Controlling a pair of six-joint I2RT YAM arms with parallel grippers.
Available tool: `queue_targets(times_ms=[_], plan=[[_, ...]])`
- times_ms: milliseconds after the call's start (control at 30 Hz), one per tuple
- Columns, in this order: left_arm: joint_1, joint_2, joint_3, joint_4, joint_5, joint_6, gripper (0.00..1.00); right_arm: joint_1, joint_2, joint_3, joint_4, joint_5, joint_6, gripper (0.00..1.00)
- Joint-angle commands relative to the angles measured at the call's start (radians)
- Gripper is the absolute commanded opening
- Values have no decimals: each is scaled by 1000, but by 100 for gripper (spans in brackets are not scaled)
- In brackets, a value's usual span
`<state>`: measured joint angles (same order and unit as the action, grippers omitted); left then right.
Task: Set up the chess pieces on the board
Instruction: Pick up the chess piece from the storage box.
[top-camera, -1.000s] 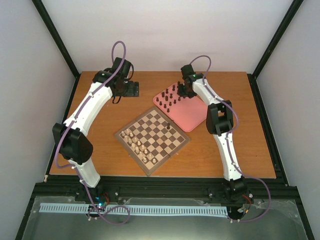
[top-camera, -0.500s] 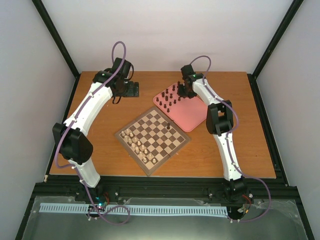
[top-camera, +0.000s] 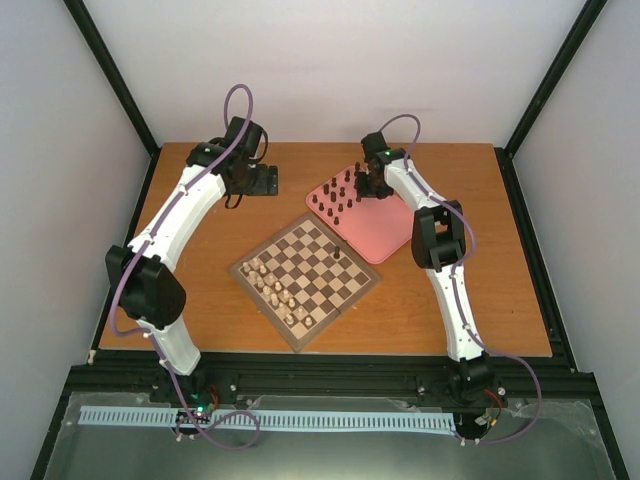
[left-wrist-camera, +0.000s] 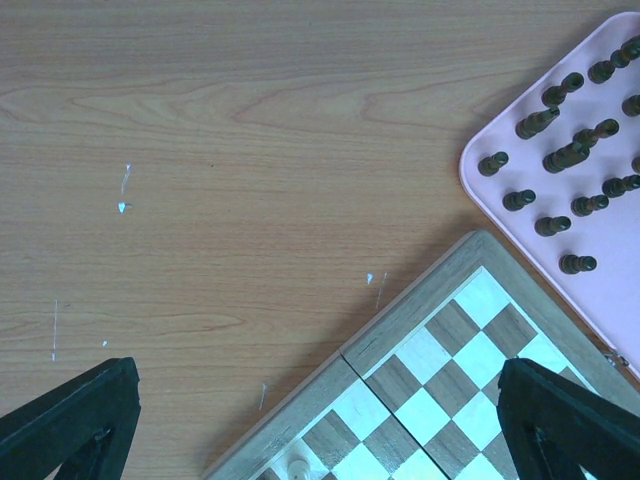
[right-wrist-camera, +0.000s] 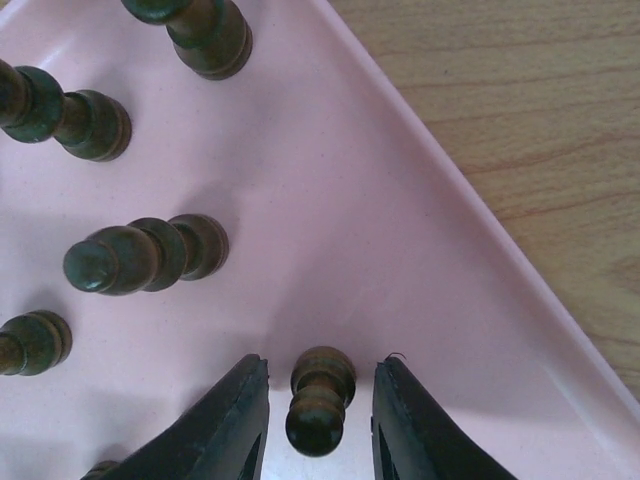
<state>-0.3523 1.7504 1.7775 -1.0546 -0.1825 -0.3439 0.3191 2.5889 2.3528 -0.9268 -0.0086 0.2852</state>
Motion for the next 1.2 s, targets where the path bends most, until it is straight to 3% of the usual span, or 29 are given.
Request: queue_targets(times_ms=[0,667,900,1167], plan=[[4,-7,-1,-2,2,-16,99,-8,16,-4,-9,4,-6,30],[3,-1,-5,-3,2,-11,100,-15,-10,-7,-15,29,-7,9],[4,-11,-16,2,-1,-13,100,-14,-154,-96,8,44,-26,8],[4,-41,-36,10,2,-21,100,16,-401,-350,33,50,-53,8]])
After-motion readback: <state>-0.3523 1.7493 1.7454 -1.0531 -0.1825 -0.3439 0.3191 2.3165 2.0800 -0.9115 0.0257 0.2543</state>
